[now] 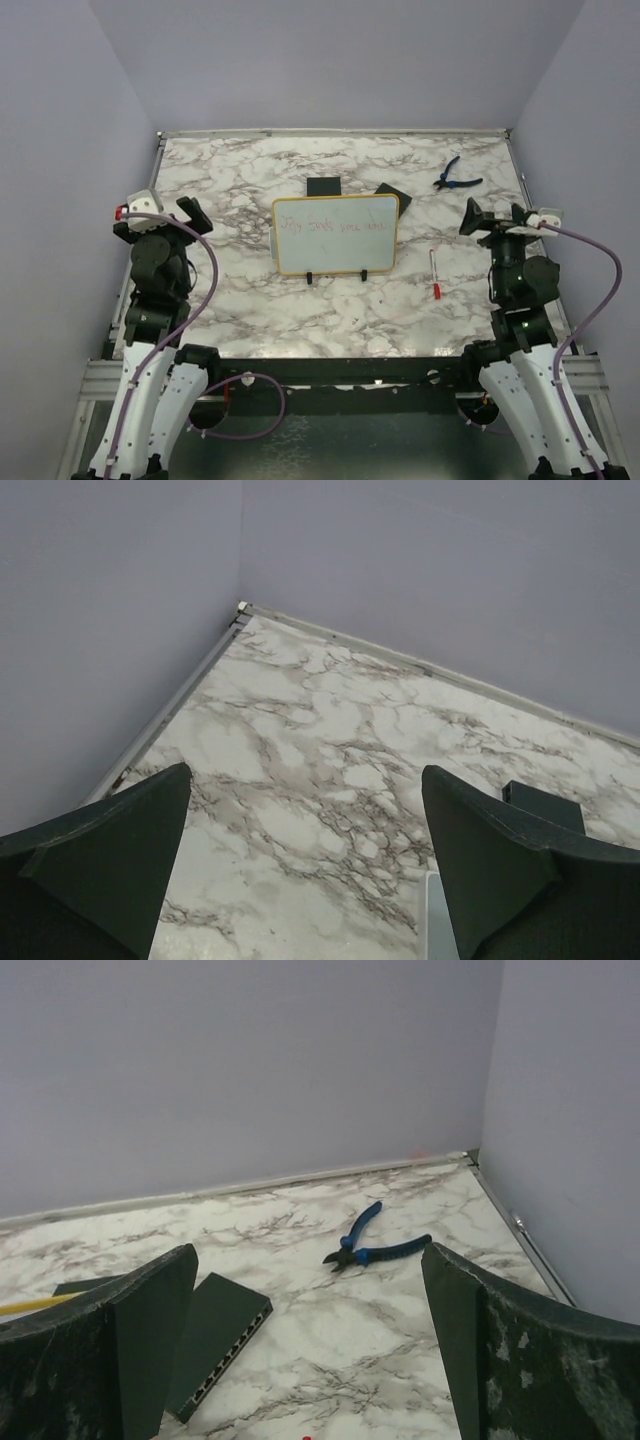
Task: Write a sentence on the whiteboard
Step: Reset both arms
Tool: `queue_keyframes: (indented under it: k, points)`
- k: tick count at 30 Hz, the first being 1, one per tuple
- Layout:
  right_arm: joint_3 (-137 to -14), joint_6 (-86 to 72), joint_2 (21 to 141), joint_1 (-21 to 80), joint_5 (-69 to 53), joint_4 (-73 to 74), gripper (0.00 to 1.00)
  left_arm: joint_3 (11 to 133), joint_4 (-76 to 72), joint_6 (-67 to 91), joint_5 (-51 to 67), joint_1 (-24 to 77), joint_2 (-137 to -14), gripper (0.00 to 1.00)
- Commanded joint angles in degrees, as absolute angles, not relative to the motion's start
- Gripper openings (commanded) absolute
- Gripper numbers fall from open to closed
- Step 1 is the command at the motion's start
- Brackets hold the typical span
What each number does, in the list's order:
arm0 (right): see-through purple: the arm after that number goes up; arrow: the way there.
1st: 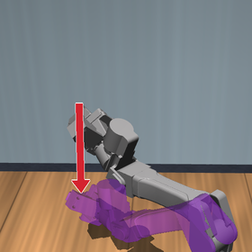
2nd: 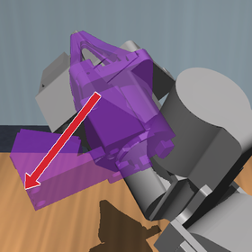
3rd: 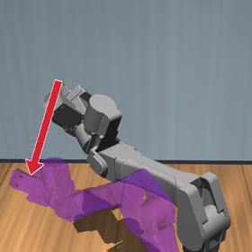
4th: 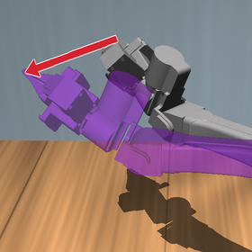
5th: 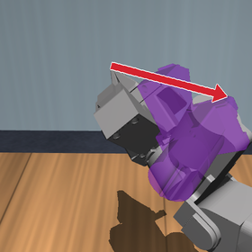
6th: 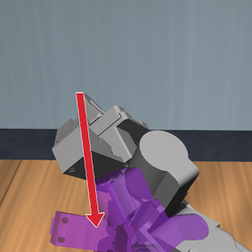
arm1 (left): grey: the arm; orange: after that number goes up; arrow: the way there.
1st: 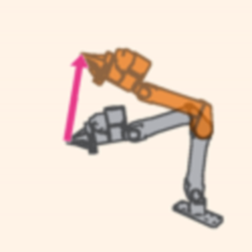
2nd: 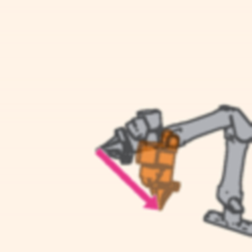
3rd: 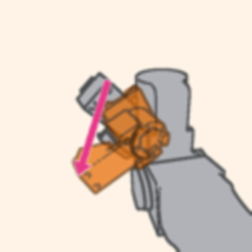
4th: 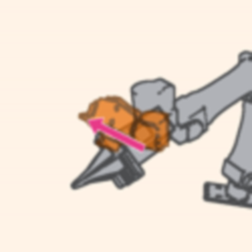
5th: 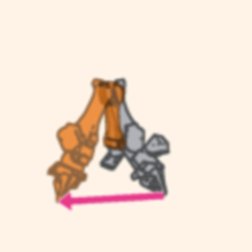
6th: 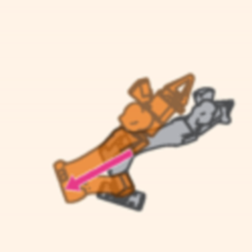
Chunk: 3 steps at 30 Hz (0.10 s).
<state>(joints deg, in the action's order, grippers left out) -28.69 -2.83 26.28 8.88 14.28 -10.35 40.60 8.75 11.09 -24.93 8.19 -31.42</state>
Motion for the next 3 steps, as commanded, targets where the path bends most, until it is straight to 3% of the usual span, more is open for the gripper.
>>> queue_keyframes:
  k: [1, 3]
  points:
    - [-30.32, -1.49, 27.03, 8.78, 14.59, -10.79, 0.97, 40.33, 7.46, 10.04, -24.73, 7.79, -30.56, 0.99]
    - [-30.40, -1.45, 27.28, 8.79, 14.52, -10.62, 0.97, 40.21, 7.39, 10.02, -24.77, 7.76, -30.56, 0.99]
